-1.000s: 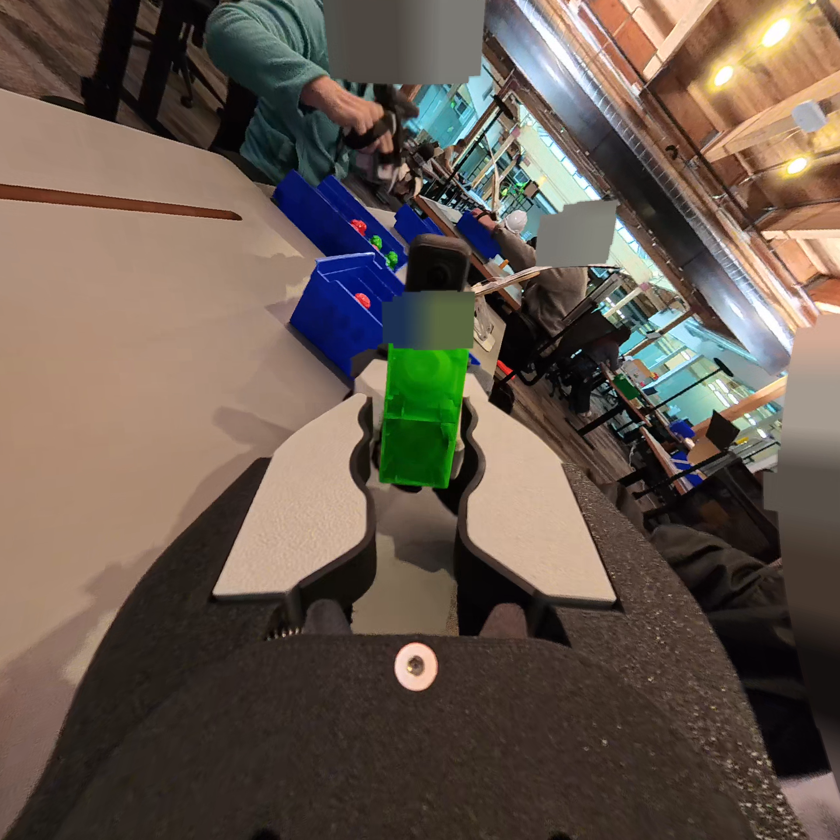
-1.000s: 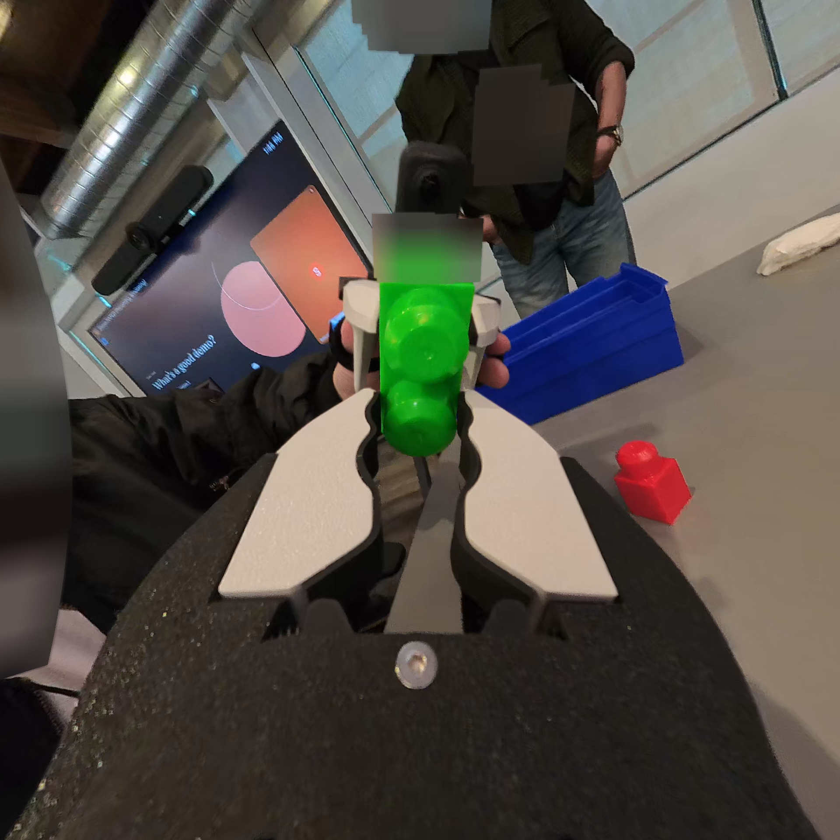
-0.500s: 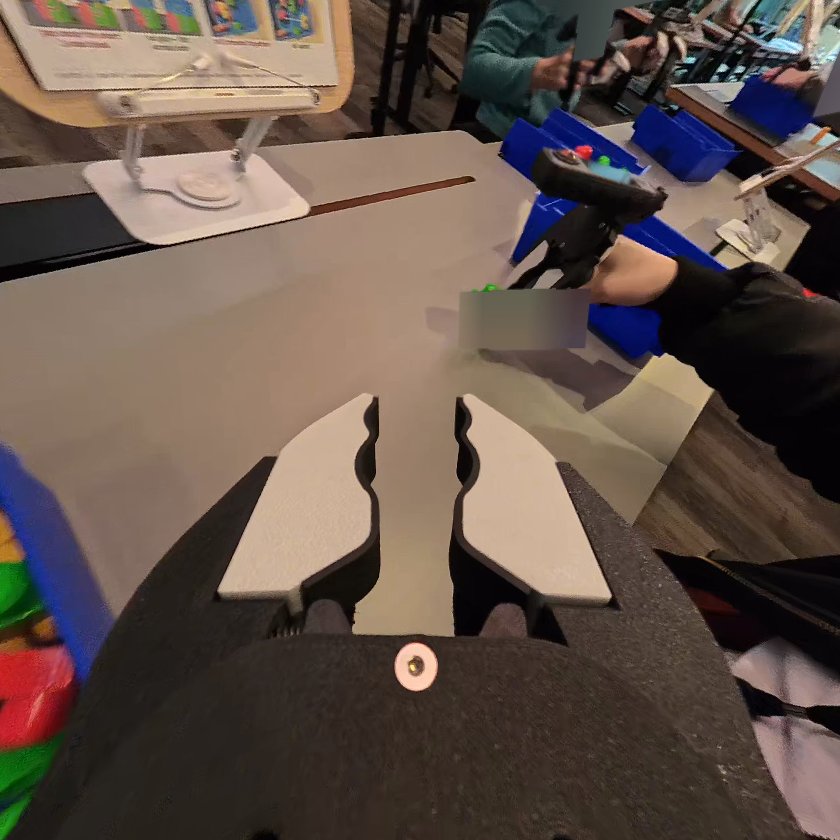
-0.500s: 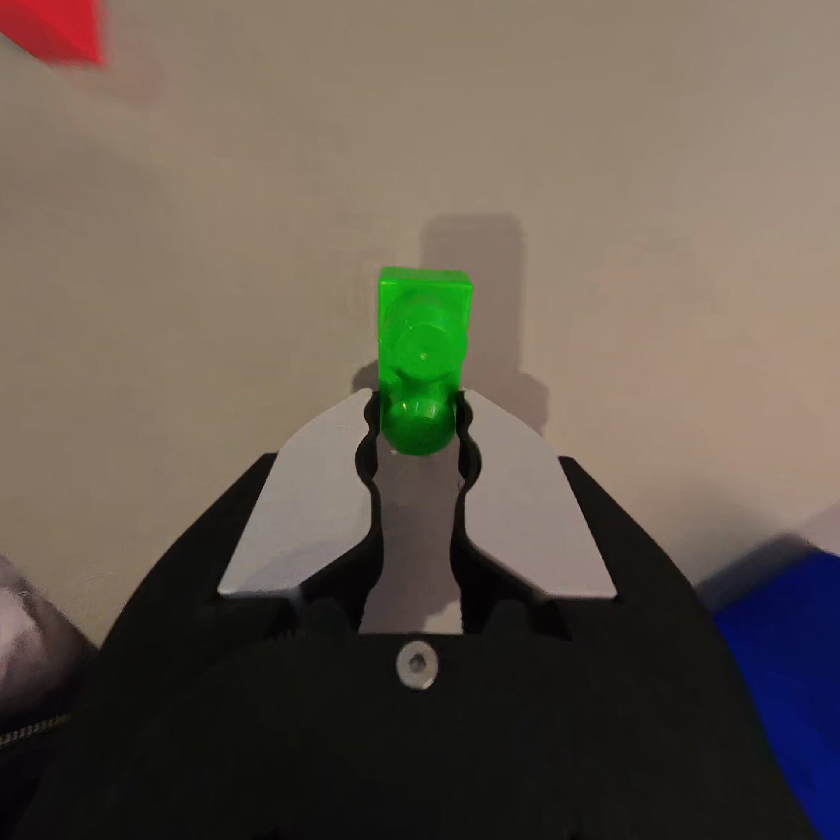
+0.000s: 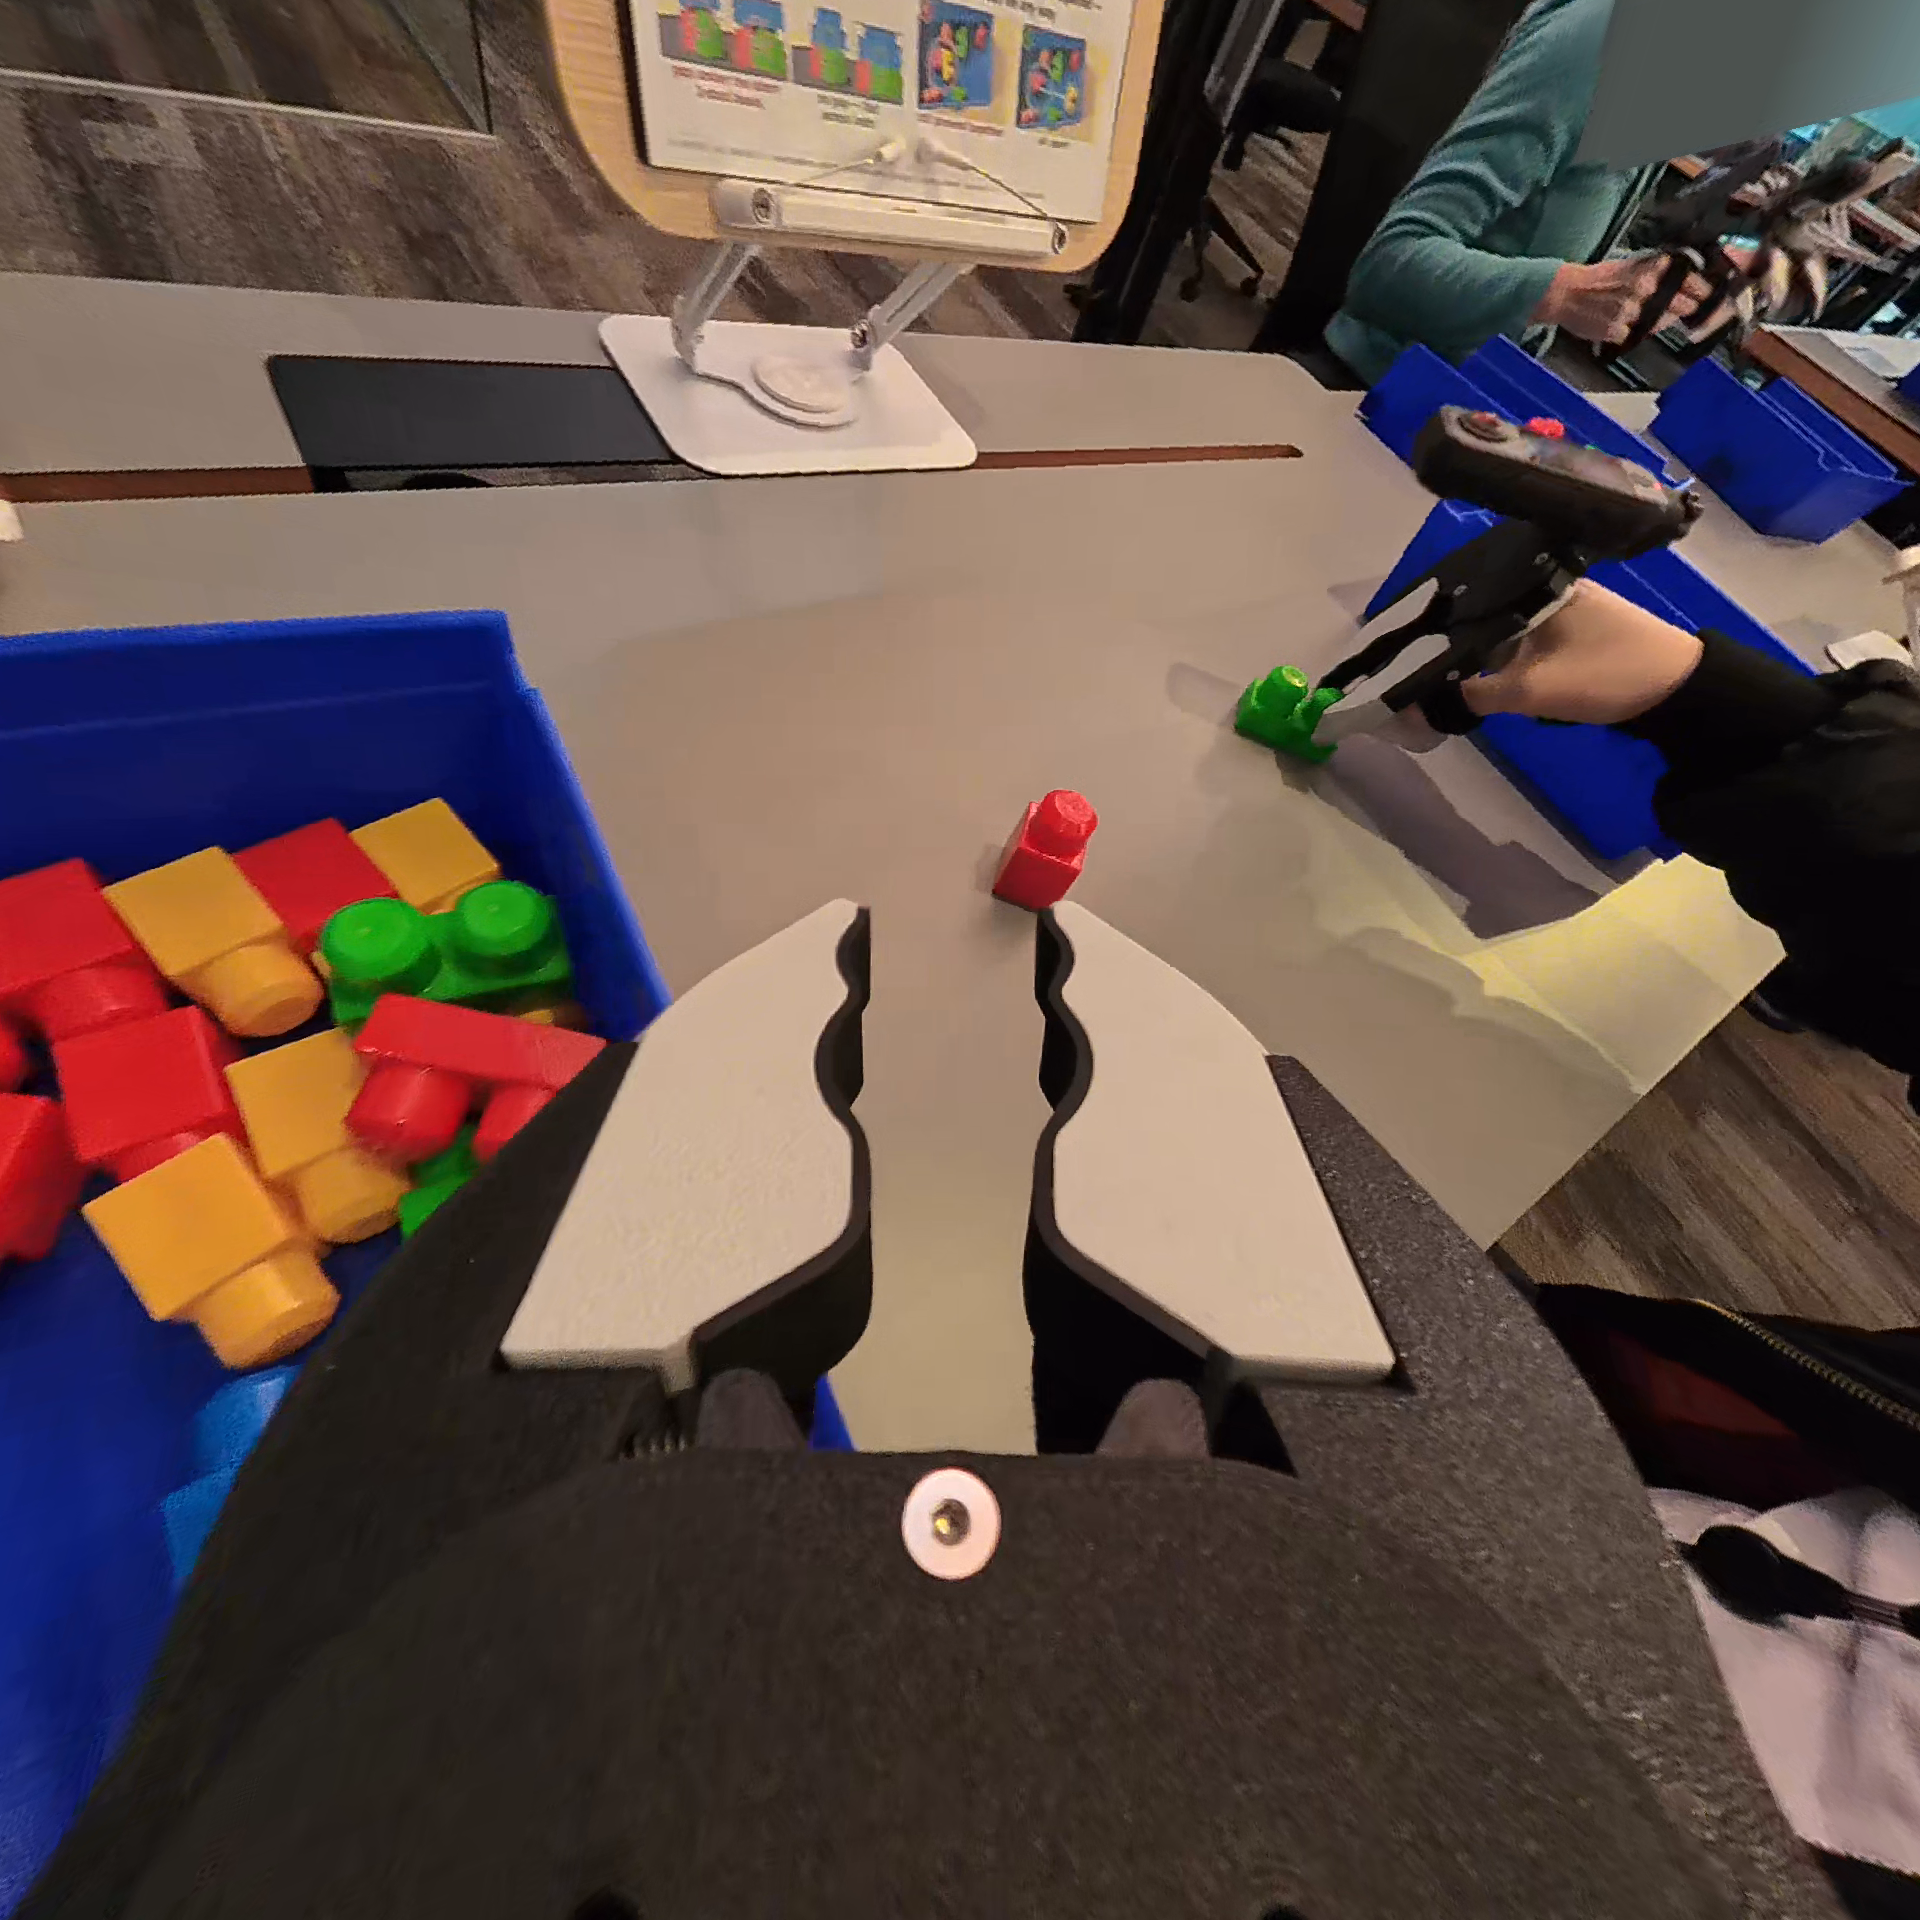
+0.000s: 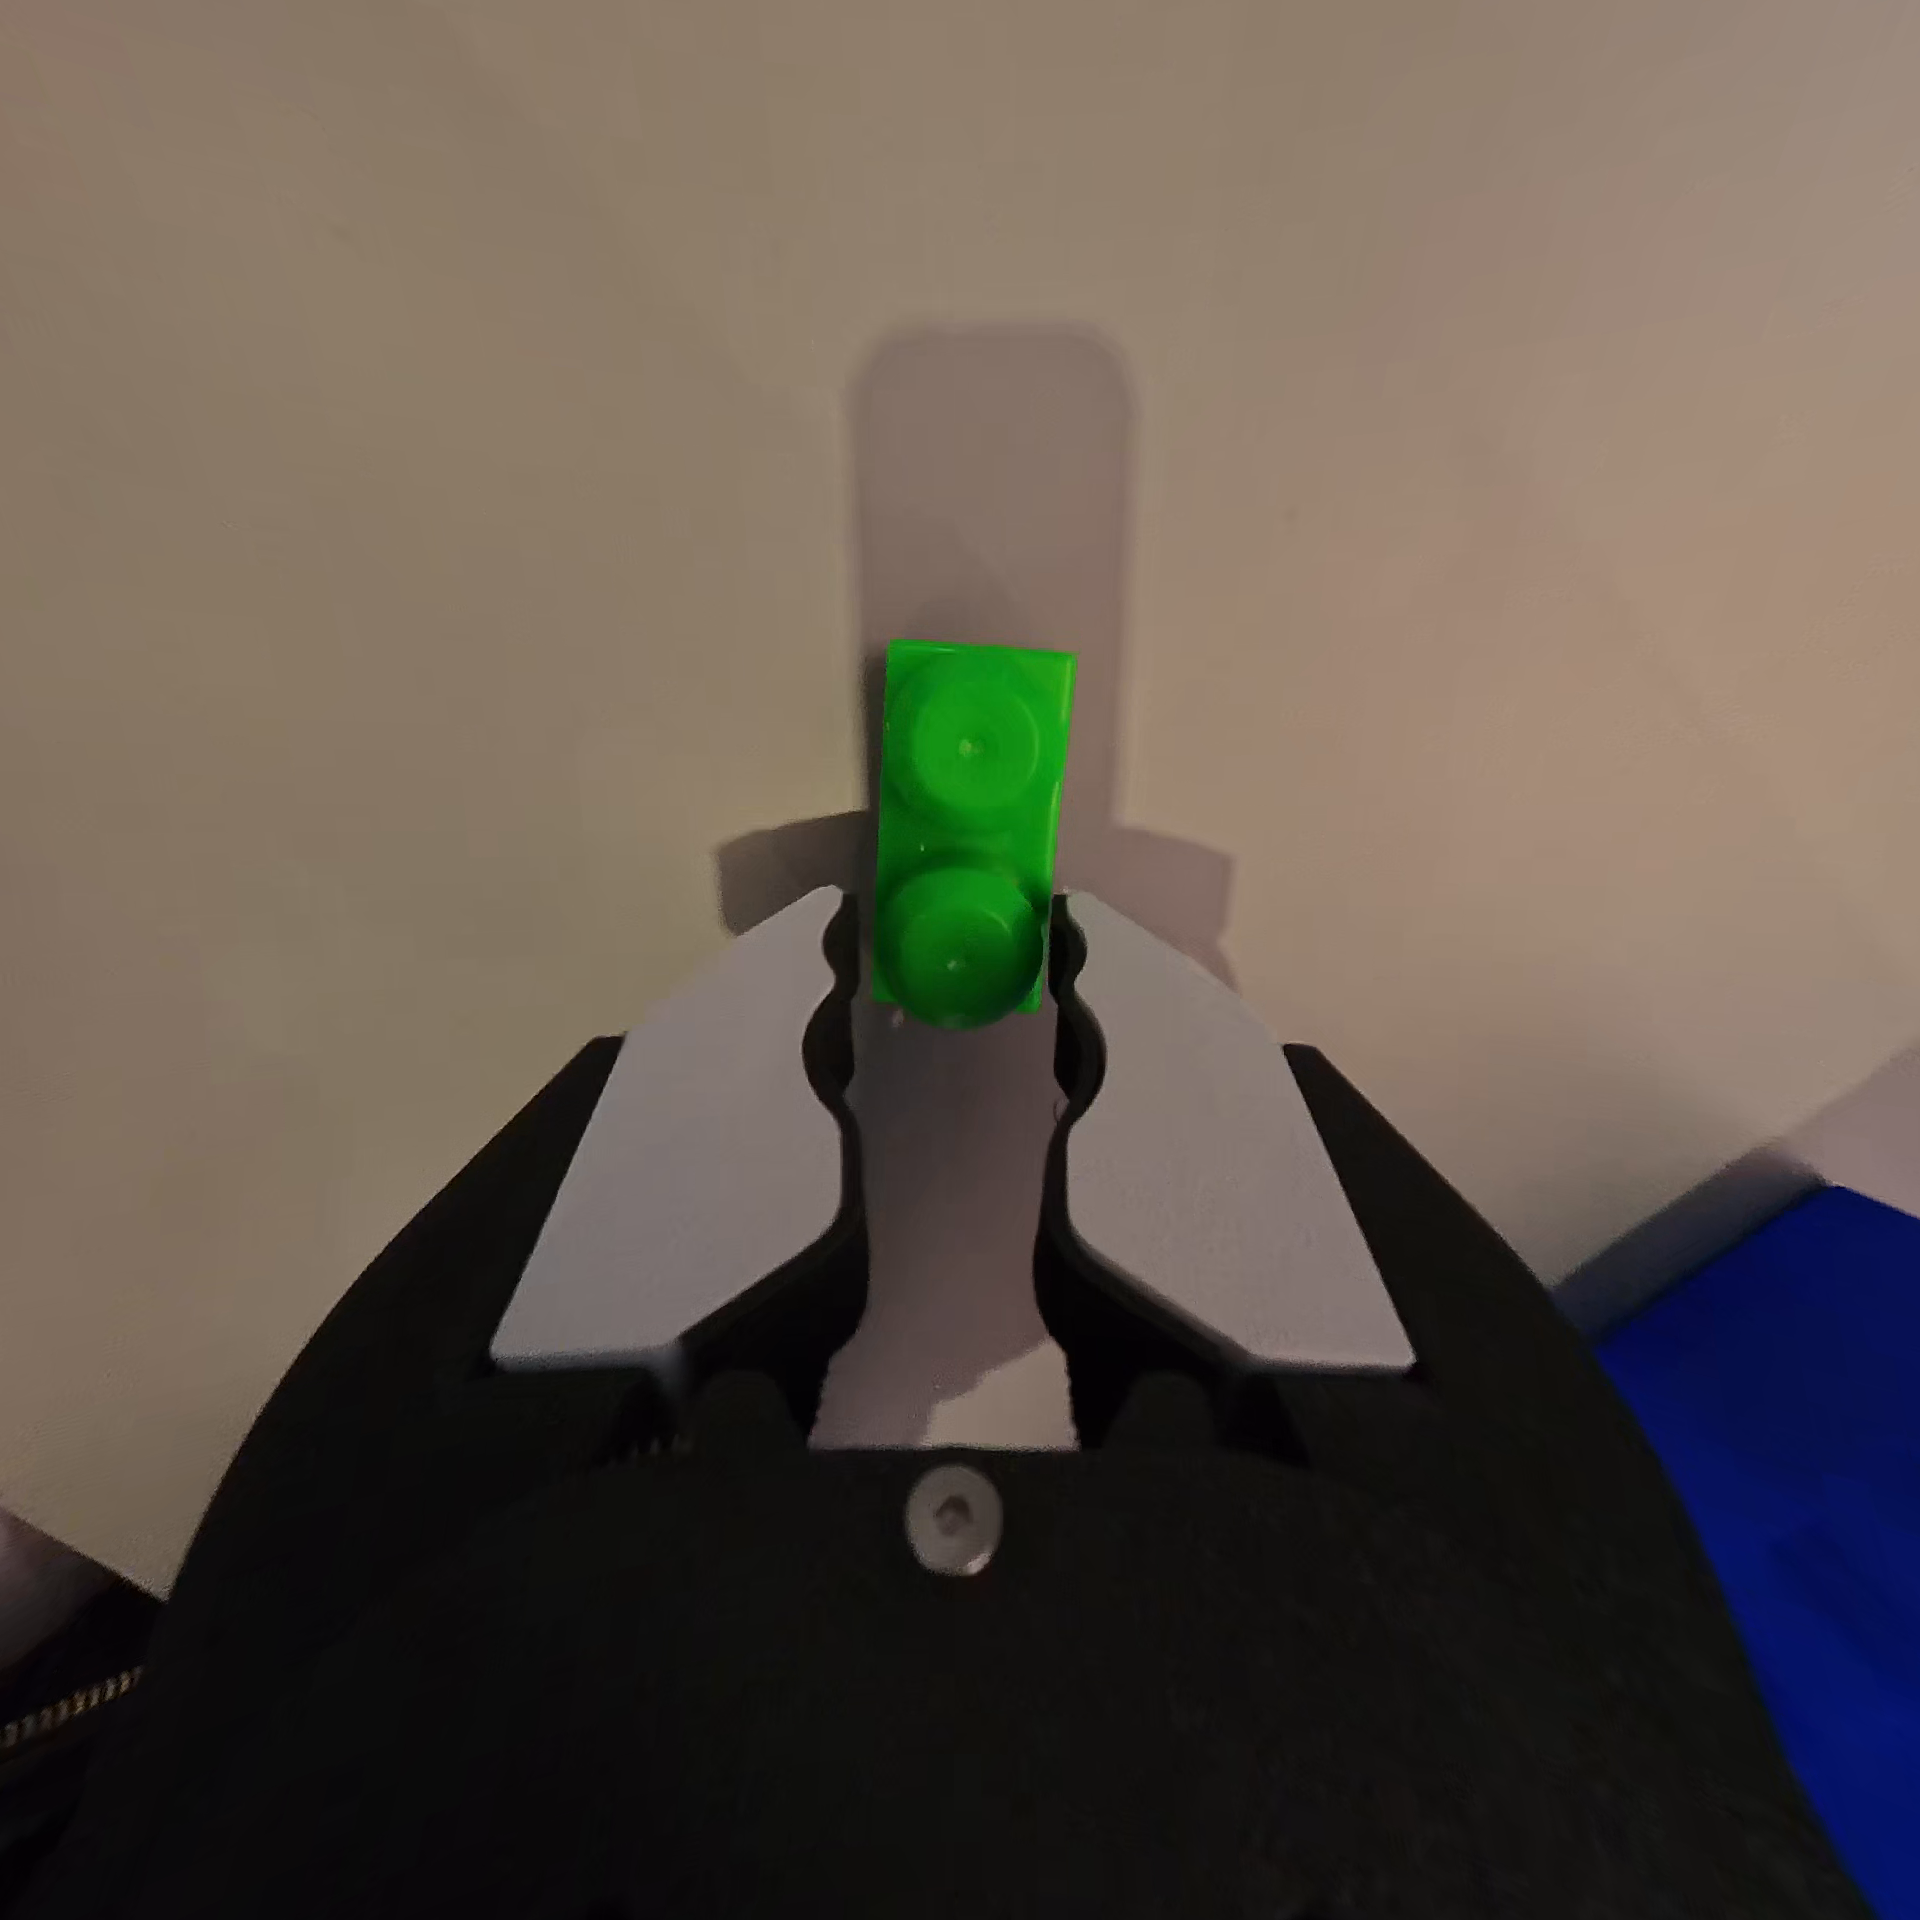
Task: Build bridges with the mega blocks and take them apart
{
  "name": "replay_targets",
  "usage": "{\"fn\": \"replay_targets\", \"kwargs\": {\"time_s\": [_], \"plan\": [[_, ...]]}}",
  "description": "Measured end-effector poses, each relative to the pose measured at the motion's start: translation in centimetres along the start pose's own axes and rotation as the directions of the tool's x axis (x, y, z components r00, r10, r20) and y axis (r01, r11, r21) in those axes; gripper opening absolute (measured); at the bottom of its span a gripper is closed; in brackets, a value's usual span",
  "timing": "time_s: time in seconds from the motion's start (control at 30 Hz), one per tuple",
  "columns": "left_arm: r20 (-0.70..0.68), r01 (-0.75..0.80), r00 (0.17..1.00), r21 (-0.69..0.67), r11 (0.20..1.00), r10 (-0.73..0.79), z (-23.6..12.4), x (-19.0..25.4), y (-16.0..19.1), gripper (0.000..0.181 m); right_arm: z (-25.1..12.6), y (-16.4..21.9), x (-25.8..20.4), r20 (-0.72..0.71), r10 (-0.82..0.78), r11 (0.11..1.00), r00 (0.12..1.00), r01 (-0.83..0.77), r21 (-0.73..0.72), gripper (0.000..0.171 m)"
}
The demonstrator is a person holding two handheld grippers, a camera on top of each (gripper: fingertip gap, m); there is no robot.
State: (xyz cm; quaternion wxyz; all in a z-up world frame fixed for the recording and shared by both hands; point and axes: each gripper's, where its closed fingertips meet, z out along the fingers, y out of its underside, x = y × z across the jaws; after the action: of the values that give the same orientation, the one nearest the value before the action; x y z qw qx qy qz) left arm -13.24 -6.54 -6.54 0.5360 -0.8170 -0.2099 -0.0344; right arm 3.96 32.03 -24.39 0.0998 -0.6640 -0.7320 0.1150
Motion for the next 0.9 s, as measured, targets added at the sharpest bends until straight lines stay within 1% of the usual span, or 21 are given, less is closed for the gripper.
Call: {"fn": "replay_targets", "kwargs": {"time_s": [0.07,0.13,0.23,0.33,0.4,0.43,0.5,0.57,0.67,0.8,0.9], "plan": [[0.029,0.006,1.000,0.009,1.000,-0.006,-1.1,-1.1,0.0,0.035,-0.4,-0.4,0.2,-0.018,-0.004,0.999,1.000,0.005,0.047,0.046],[0.069,-0.003,0.998,0.015,1.000,0.002,-2.4,-2.4,0.0,0.036,-1.2,-0.7,0.3,-0.031,-0.011,0.995,0.999,0.014,0.099,0.049],[0.180,-0.045,0.983,-0.007,0.999,0.046,-4.8,-5.4,0.4,0.036,-3.7,-1.8,0.2,-0.082,-0.044,0.971,0.996,0.062,0.232,0.048],[0.300,-0.070,0.949,-0.111,0.991,0.100,-6.7,-9.3,2.3,0.036,-7.0,-3.0,-0.3,-0.178,-0.092,0.926,0.980,0.150,0.347,0.048],[0.383,-0.076,0.909,-0.231,0.970,0.163,-7.5,-12.0,4.5,0.037,-8.6,-3.8,-1.9,-0.165,-0.114,0.890,0.980,0.175,0.422,0.047],[0.414,-0.089,0.889,-0.265,0.960,0.197,-7.7,-13.0,5.2,0.038,-9.1,-4.2,-2.8,-0.141,-0.119,0.872,0.983,0.172,0.458,0.047],[0.439,-0.074,0.872,-0.324,0.943,0.219,-7.5,-14.4,6.7,0.037,-9.7,-5.2,-4.6,-0.087,-0.136,0.836,0.987,0.161,0.525,0.045],[0.424,0.002,0.890,-0.376,0.927,0.170,-6.6,-14.9,8.2,0.038,-9.5,-5.8,-6.0,-0.043,-0.156,0.821,0.987,0.153,0.549,0.045],[0.434,0.078,0.894,-0.391,0.917,0.109,-5.3,-15.7,8.6,0.034,-7.9,-5.9,-6.4,-0.039,-0.173,0.843,0.984,0.168,0.512,0.045],[0.454,0.260,0.889,-0.398,0.880,-0.058,-2.8,-16.4,9.3,0.036,-7.1,-5.9,-6.9,-0.020,-0.184,0.848,0.983,0.169,0.502,0.045],[0.520,0.330,0.852,-0.456,0.826,-0.053,-1.6,-17.9,10.5,0.046,-7.1,-5.9,-7.1,-0.005,-0.185,0.845,0.983,0.162,0.510,0.045]]}}
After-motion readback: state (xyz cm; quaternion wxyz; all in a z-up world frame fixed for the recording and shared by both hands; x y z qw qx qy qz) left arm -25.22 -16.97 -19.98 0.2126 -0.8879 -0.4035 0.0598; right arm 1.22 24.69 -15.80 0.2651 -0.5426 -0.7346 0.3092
